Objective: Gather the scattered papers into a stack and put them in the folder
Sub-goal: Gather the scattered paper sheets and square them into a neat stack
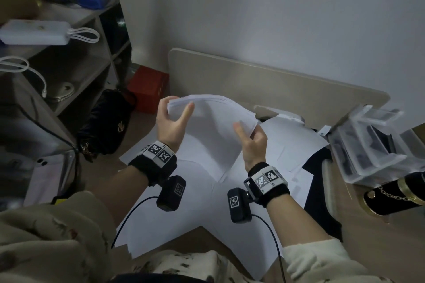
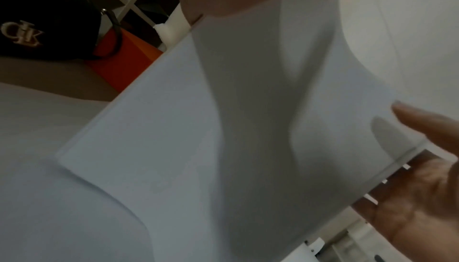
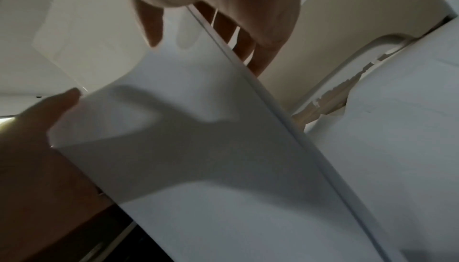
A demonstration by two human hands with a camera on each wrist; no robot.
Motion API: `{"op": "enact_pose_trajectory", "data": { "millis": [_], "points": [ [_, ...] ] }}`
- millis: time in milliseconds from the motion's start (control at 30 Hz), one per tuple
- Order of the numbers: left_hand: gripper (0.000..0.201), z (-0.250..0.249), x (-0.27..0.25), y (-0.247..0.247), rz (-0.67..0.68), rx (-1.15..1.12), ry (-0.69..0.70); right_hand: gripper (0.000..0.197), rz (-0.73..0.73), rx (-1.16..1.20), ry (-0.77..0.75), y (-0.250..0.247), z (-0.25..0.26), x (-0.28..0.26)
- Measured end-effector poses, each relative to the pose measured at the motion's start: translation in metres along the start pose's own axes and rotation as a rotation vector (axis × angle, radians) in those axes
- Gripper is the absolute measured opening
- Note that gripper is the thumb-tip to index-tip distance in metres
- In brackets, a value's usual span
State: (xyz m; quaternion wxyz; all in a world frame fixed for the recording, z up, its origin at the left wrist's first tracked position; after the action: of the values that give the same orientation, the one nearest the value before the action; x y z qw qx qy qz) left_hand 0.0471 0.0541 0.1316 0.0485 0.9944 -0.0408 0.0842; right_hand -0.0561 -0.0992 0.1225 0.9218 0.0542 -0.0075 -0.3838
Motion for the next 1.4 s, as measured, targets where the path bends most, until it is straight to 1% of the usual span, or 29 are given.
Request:
{"op": "enact_pose_trajectory", "data": {
  "millis": [33, 100, 133, 167, 200, 233, 267, 333, 433, 533, 633, 733, 833, 933, 1067, 1267, 1400],
  "points": [
    [0.031, -0.004, 0.002, 0.000, -0.010, -0.011, 0.012, 0.027, 0.006, 0.041, -0.010, 0.002, 0.003, 0.003],
    [0.041, -0.010, 0.006, 0.001, -0.072, -0.045, 0.003, 0.046, -0.016, 0.078, -0.015, 0.009, 0.010, 0.007],
    [0.045, -0.011, 0.009, 0.002, -0.110, -0.053, -0.007, 0.043, -0.039, 0.081, -0.015, 0.015, 0.013, 0.009],
    [0.046, -0.011, 0.012, 0.002, -0.141, -0.048, -0.019, 0.027, -0.065, 0.090, -0.027, 0.021, 0.016, 0.011],
    [0.043, -0.012, 0.015, 0.002, -0.165, -0.041, -0.035, 0.022, -0.105, 0.107, -0.039, 0.026, 0.019, 0.013],
    [0.036, -0.010, 0.017, 0.001, -0.185, -0.027, -0.042, 0.022, -0.157, 0.109, -0.040, 0.030, 0.020, 0.014],
    [0.027, -0.008, 0.019, -0.001, -0.201, -0.019, -0.045, 0.018, -0.188, 0.110, -0.035, 0.032, 0.019, 0.015],
    [0.013, -0.007, 0.020, -0.004, -0.220, -0.007, -0.047, 0.009, -0.213, 0.099, -0.045, 0.034, 0.017, 0.015],
    [0.013, -0.006, 0.022, -0.008, -0.232, -0.009, -0.057, 0.009, -0.217, 0.067, -0.092, 0.035, 0.014, 0.014],
    [0.008, -0.006, 0.025, -0.009, -0.276, -0.015, -0.080, 0.008, -0.235, 0.058, -0.124, 0.037, 0.011, 0.014],
    [0.007, -0.006, 0.026, -0.008, -0.257, -0.009, -0.074, 0.011, -0.232, 0.027, -0.134, 0.039, 0.012, 0.011],
    [0.012, -0.005, 0.025, -0.007, -0.229, -0.014, -0.095, 0.005, -0.242, 0.027, -0.137, 0.040, 0.014, 0.011],
    [0.015, -0.004, 0.028, -0.008, -0.221, 0.031, -0.097, 0.007, -0.266, 0.037, -0.139, 0.040, 0.016, 0.014],
    [0.017, -0.002, 0.033, -0.012, -0.224, 0.047, -0.099, 0.002, -0.240, 0.008, -0.148, 0.039, 0.016, 0.013],
    [0.026, -0.003, 0.029, -0.009, -0.184, 0.008, -0.109, 0.007, -0.219, -0.002, -0.167, 0.038, 0.013, 0.011],
    [0.038, -0.001, 0.028, -0.008, -0.173, 0.022, -0.073, 0.007, -0.229, -0.024, -0.169, 0.037, 0.010, 0.013],
    [0.038, 0.001, 0.031, -0.008, -0.182, 0.018, -0.052, 0.005, -0.216, -0.020, -0.166, 0.036, 0.008, 0.015]
  ]
}}
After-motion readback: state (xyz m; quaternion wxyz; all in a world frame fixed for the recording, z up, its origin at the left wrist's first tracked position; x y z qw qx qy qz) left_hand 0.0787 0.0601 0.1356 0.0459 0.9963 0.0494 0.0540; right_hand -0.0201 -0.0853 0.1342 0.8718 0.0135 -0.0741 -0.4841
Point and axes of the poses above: each hand's wrist, its own x-axis towards the middle knuckle, its own y-axis out of the palm, z = x × y, the point moved 1 cm from there along x, towards the middle knuckle, and after that the axes turned 2 degrees about y, right-handed, at the moved point
